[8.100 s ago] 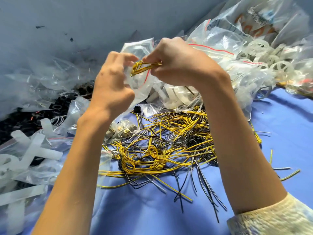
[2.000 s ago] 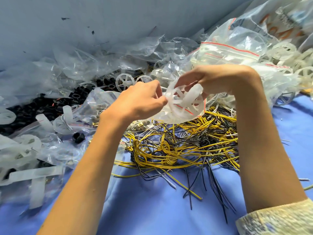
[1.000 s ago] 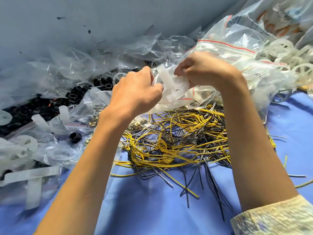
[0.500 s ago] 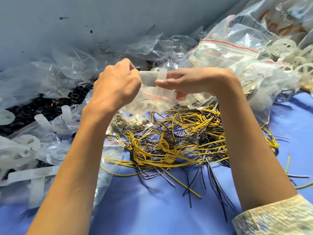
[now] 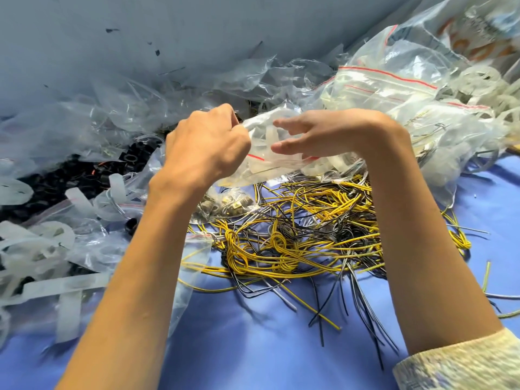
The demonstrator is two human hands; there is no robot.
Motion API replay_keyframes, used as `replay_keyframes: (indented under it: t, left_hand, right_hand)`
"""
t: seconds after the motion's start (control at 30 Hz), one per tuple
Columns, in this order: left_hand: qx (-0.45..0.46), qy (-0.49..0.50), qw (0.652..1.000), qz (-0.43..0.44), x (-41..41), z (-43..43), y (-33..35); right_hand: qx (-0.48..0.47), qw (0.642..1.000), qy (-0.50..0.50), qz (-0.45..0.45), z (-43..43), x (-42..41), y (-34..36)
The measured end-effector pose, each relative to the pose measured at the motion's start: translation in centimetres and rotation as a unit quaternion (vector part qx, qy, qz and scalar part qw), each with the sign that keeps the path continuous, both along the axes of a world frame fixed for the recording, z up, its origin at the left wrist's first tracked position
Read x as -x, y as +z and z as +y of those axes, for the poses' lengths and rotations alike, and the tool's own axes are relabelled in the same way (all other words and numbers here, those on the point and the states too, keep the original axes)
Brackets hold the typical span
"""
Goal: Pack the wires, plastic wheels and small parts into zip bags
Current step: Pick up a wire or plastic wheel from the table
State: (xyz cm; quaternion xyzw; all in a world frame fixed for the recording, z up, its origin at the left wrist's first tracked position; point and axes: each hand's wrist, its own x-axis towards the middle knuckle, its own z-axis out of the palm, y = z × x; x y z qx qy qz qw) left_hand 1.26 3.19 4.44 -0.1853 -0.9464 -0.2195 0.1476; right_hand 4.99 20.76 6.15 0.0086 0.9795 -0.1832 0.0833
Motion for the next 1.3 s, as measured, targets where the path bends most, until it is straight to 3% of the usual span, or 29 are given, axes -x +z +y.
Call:
replay_keyframes:
  t: [0.43, 0.6, 0.73, 0.87, 0.97, 1.07, 1.2, 1.3]
  left_hand:
    - [-0.025, -0.018, 0.999, 0.017, 0.4, -0.5, 0.4]
    - [-0.01, -0.023, 1.0, 0.017, 0.6, -0.3, -0.1]
    - [-0.068, -0.028, 0.997, 0.037, 0.6, -0.6, 0.6]
    - [-0.034, -0.037, 0.999, -0.016, 1.0, -1.1, 0.3]
    - [-0.044, -0.046, 0.998, -0.024, 1.4, -1.4, 0.3]
    - [-0.096, -0.108, 0.986, -0.082, 1.8, -1.9, 0.4]
    - [-0.225, -0.167, 0.94, -0.194, 2.5, -3.1, 0.2]
    - [-0.18, -0.041, 0.98, -0.068, 4.3, -4.4, -1.2]
  right_hand:
    - [-0.065, 0.996, -0.005, 0.062, 0.0, -0.9, 0.9]
    - [-0.009, 0.999, -0.016, -0.026, 0.1, -0.7, 0.1]
    - [-0.073, 0.996, -0.009, 0.058, 0.1, -0.5, 0.5]
    - [-0.05, 0.999, -0.01, 0.018, -0.2, -0.7, 0.4]
    - [-0.049, 0.998, -0.01, 0.036, -0.2, -0.9, 0.6]
    - [-0.024, 0.999, -0.007, 0.038, -0.2, -0.9, 0.5]
    - [0.023, 0.999, 0.01, 0.023, -0.1, -0.8, 0.3]
    - [0.025, 0.999, 0.007, 0.025, -0.2, -0.8, 0.2]
